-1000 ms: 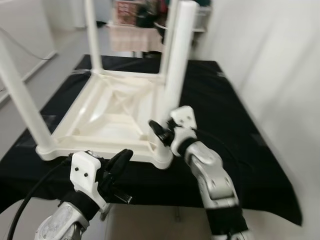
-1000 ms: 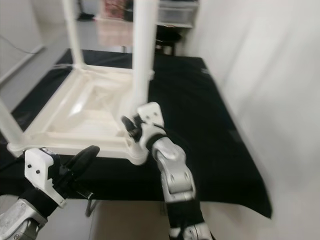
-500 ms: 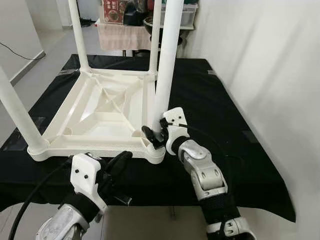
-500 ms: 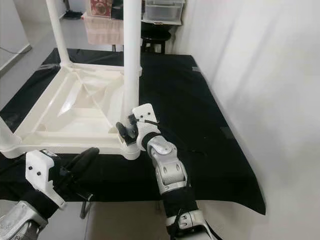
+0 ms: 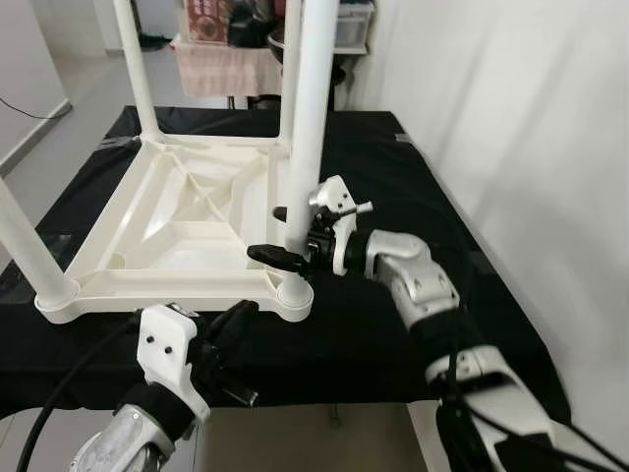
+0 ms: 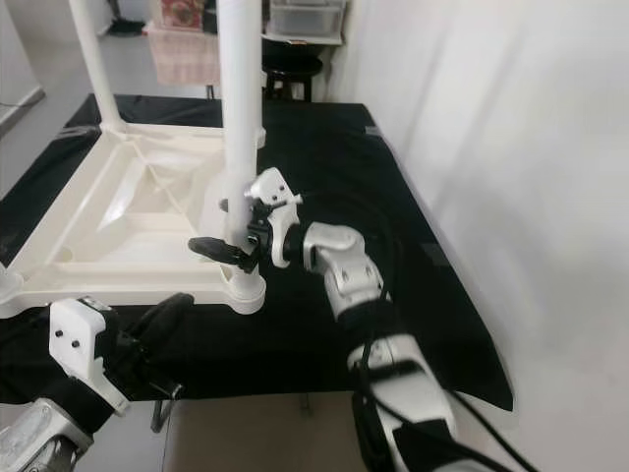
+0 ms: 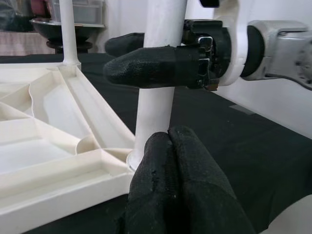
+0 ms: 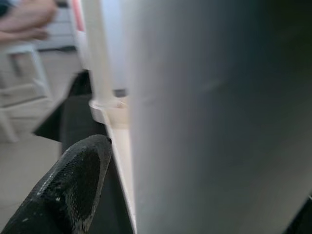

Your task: Building children table

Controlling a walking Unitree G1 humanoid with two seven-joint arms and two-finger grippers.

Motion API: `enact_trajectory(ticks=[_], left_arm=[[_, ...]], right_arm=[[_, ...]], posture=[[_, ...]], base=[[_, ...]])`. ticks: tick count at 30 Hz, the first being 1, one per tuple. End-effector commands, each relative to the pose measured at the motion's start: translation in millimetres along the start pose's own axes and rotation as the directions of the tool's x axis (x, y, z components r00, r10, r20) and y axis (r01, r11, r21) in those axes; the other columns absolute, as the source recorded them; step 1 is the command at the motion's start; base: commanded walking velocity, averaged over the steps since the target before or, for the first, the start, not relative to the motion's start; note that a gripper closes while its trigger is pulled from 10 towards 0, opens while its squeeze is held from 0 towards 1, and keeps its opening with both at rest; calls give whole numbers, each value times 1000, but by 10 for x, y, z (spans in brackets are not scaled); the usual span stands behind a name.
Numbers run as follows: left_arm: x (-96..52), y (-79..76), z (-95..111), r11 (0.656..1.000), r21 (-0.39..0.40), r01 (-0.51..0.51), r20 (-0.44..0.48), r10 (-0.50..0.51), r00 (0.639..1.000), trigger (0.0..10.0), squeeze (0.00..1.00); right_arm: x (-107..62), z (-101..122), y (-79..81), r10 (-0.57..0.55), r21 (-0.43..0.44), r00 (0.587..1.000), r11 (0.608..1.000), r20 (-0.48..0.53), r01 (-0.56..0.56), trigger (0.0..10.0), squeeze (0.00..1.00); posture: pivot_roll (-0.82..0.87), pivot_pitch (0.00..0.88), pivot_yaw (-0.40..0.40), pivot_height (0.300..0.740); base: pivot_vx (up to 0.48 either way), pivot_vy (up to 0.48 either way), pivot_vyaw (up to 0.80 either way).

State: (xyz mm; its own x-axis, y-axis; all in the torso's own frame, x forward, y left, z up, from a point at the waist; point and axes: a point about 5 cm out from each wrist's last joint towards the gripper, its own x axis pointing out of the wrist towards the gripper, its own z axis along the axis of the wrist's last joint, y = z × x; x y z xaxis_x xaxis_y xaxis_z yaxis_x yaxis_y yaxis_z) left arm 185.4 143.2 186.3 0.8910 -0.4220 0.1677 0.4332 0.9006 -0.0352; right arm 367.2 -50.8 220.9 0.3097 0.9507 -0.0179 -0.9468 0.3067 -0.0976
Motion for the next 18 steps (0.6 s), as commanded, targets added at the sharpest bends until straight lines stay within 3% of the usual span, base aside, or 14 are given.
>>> enact_trajectory(ticks=[1, 2, 3, 9, 13, 15, 18], left_arm=[[-22, -37, 1, 1000, -9, 2, -9, -2, 1000, 10000, 0], [-22, -37, 1, 1000, -9, 2, -9, -2, 1000, 10000, 0], [-34, -45, 5, 1000, -9, 2, -10, -2, 1000, 10000, 0], [-60, -63, 8, 1000, -16, 5, -19, -5, 1000, 10000, 0], [-62, -66, 4, 1000, -17, 6, -20, -6, 1000, 10000, 0], [-59, -66, 1, 1000, -17, 4, -20, -4, 1000, 10000, 0], [-58, -66, 1, 1000, -17, 3, -20, -4, 1000, 10000, 0]], right_arm=[[74, 40, 21, 45, 11, 999, 999, 23, -45, 5765, 0], [74, 40, 21, 45, 11, 999, 999, 23, -45, 5765, 0], [86, 55, 22, 61, 14, 998, 998, 30, -61, 118, 0], [108, 35, 64, 180, 23, 983, 983, 24, -180, 0, 0], [92, 6, 46, 177, 23, 984, 984, 20, -177, 0, 0], [33, -25, -35, 68, -13, 998, 998, 14, -68, 0, 0], [13, -32, -58, 29, -18, 999, 999, 15, -29, 0, 0]], posture=[[105, 99, -101, 740], [105, 99, -101, 740], [103, 105, -101, 740], [102, 109, -100, 740], [99, 106, -100, 740], [83, 101, -103, 740], [83, 101, -103, 740]], base=[[0, 0, 0], [0, 0, 0], [0, 0, 0], [0, 0, 0], [0, 0, 0], [0, 0, 0], [0, 0, 0]])
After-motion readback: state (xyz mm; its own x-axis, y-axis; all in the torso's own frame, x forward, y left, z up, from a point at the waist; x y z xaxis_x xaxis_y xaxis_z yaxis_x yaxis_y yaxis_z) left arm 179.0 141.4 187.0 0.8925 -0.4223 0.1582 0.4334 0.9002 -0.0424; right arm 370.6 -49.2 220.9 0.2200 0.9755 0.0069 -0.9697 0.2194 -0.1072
